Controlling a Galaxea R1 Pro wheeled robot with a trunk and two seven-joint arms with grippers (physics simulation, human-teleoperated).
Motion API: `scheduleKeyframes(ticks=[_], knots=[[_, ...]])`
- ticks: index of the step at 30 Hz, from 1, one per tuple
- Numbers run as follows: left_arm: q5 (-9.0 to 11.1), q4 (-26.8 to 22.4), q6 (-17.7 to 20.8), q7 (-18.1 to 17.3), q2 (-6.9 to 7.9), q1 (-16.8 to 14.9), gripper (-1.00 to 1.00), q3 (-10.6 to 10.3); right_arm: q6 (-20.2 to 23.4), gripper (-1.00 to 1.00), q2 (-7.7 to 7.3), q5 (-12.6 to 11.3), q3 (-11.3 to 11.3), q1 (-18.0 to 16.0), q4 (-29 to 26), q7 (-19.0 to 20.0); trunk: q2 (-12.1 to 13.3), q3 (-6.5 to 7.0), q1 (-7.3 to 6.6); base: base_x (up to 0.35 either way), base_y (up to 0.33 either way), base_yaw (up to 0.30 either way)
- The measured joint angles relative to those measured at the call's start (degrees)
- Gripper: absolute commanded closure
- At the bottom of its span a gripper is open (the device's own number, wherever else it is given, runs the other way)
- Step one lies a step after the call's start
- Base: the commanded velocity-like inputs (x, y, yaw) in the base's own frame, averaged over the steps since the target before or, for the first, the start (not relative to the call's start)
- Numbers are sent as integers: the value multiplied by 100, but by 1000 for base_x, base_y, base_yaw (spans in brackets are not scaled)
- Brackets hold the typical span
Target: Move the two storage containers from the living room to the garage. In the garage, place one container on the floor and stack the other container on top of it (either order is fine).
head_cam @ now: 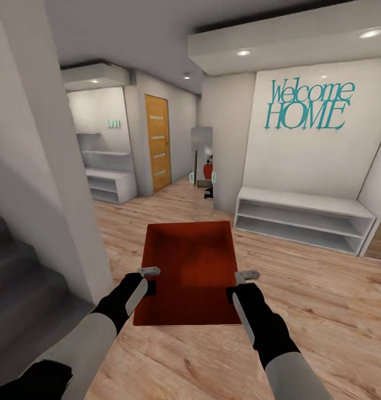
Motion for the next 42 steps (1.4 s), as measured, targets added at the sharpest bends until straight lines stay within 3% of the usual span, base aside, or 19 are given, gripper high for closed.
scheduleKeyframes(ticks=[42], knots=[[34,-1,-31,1,5,0,100,-18,-8,100,-12,-26,32,0,-17,-29,0,0,0,339,0,0]])
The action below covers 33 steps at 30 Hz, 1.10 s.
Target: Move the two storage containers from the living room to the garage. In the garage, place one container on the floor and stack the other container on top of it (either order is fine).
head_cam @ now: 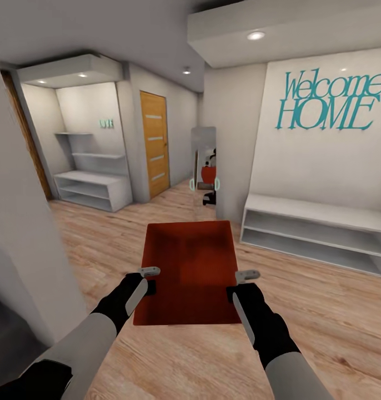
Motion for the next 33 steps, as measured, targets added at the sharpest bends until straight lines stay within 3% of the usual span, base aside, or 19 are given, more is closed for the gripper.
scheduleKeyframes(ticks=[33], knots=[[14,0,-18,-2,2,0,100,-18,-5,100,-10,-13,14,0,-9,-10,0,0,0,339,0,0]])
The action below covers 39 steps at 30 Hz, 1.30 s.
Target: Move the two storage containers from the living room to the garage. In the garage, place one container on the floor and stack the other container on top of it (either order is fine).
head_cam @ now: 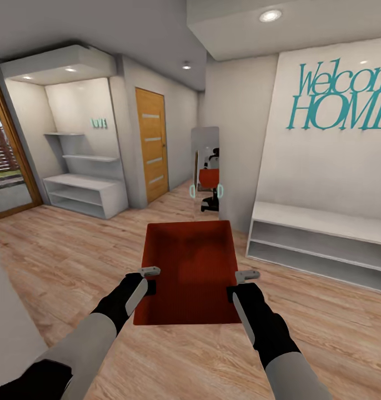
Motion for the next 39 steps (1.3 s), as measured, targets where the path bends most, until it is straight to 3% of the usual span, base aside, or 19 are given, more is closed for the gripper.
scheduleKeyframes(ticks=[22,39], knots=[[-4,0,2,-2,0,0,100,1,2,100,4,15,-10,0,0,10,0,0,0,339,0,223],[-26,0,9,-2,-9,0,100,12,7,100,4,36,-28,0,-1,35,0,0,0,339,0,21]])
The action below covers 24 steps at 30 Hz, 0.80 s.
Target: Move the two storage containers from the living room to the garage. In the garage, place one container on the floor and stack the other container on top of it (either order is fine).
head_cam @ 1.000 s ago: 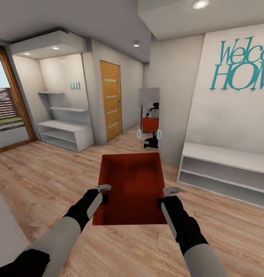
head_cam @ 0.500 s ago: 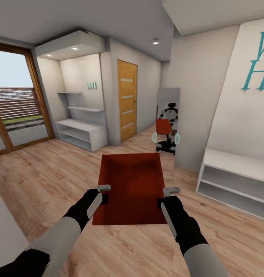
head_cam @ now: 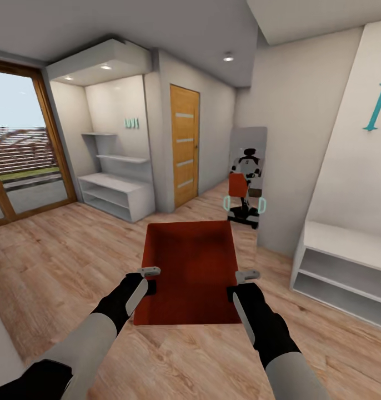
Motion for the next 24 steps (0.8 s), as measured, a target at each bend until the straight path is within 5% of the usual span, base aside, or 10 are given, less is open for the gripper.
scheduleKeyframes(ticks=[24], knots=[[7,-4,5,0,6,0,100,-4,1,100,5,-4,2,0,0,-9,0,0,0,339,0,0]])
